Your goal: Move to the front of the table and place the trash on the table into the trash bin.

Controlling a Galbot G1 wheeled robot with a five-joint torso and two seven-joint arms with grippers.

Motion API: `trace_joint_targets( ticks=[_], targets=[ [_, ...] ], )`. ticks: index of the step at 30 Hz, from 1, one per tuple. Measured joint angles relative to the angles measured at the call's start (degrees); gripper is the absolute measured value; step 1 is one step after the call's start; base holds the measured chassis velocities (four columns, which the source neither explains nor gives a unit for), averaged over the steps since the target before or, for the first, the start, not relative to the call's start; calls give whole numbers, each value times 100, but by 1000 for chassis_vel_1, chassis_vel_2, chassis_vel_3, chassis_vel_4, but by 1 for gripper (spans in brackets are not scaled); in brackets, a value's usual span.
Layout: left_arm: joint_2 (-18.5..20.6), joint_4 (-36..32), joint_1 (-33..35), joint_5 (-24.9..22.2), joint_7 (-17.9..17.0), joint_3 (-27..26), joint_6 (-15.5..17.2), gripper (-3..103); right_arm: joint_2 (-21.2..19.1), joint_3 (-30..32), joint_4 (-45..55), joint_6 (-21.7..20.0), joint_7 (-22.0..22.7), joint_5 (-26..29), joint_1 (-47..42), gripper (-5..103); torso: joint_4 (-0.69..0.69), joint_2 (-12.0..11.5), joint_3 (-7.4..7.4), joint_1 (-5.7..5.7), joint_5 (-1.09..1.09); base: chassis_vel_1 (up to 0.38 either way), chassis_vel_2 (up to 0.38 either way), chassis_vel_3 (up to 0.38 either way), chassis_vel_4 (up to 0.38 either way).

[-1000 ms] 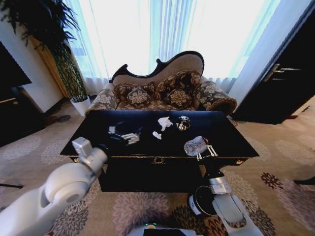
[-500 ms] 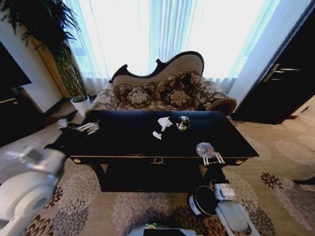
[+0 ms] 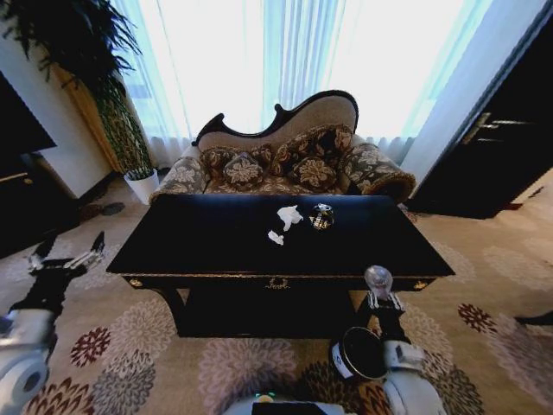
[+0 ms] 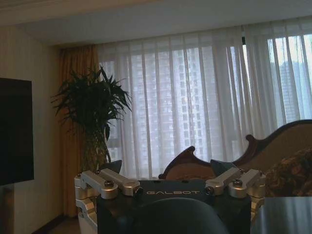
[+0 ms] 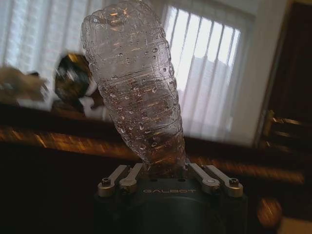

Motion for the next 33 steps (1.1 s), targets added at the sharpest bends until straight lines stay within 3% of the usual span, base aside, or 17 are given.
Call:
trace_joint_targets(
  ticks=[4, 14, 23, 33],
  targets=[
    [-103, -8, -2, 29, 11, 54, -36, 100, -5, -31, -353, 62, 27, 56, 119, 25, 1, 0, 0, 0, 0, 0, 0, 0, 0],
    [-289, 93, 25, 184, 66, 288, -166, 100, -196, -352, -2433, 390, 36, 138, 1004, 25, 2, -1, 0, 0, 0, 0, 0, 0, 0],
    [-270, 219, -135, 256, 87, 630, -192, 100, -417, -500, -4264, 530, -36, 729, 1564, 25, -1, -1, 0, 0, -1, 0, 0, 0, 0],
    [-256, 200, -190, 285, 90, 751, -178, 100, -296, -601, -5648, 874, -245, 533, 2113, 25, 1, -1, 0, 0, -2, 0, 0, 0, 0]
  ],
)
